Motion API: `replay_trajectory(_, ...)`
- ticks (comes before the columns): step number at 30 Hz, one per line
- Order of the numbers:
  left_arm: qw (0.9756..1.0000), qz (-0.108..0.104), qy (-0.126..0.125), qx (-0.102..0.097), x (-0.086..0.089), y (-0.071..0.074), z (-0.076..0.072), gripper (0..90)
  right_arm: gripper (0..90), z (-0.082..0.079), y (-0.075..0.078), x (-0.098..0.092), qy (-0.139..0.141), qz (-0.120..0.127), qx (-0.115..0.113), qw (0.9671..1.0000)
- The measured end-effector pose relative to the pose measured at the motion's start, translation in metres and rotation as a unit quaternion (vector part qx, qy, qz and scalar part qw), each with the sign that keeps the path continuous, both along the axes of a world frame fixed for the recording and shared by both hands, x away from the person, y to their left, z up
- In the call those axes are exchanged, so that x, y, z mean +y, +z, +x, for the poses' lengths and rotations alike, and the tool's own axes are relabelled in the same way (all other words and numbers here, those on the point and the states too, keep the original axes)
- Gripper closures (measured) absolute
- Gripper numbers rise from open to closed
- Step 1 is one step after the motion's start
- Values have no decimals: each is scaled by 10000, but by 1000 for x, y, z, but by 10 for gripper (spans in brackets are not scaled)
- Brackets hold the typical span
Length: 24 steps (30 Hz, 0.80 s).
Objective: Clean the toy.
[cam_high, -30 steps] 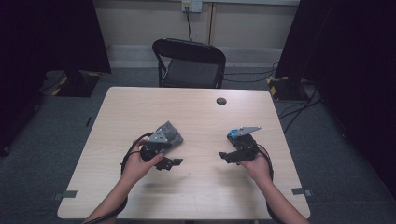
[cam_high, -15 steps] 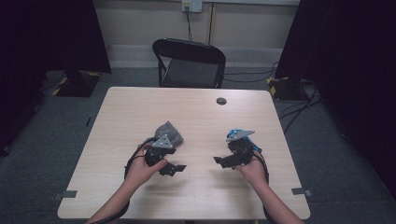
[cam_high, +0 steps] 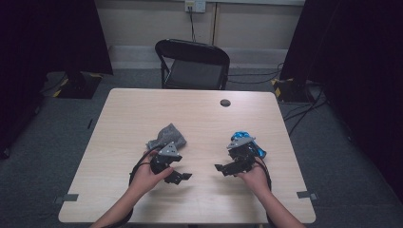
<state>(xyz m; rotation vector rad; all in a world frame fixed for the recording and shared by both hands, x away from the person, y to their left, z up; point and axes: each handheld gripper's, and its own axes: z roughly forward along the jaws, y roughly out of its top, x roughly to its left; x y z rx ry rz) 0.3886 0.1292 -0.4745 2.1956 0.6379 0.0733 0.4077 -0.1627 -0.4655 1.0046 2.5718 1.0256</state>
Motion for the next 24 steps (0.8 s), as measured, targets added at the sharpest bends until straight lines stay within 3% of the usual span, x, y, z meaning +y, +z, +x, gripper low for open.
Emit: replay_trajectory(24, 9998, -34, -171, -11, -5, -7, -12, 161, 137, -16, -14, 5, 247, -73, 114, 9996)
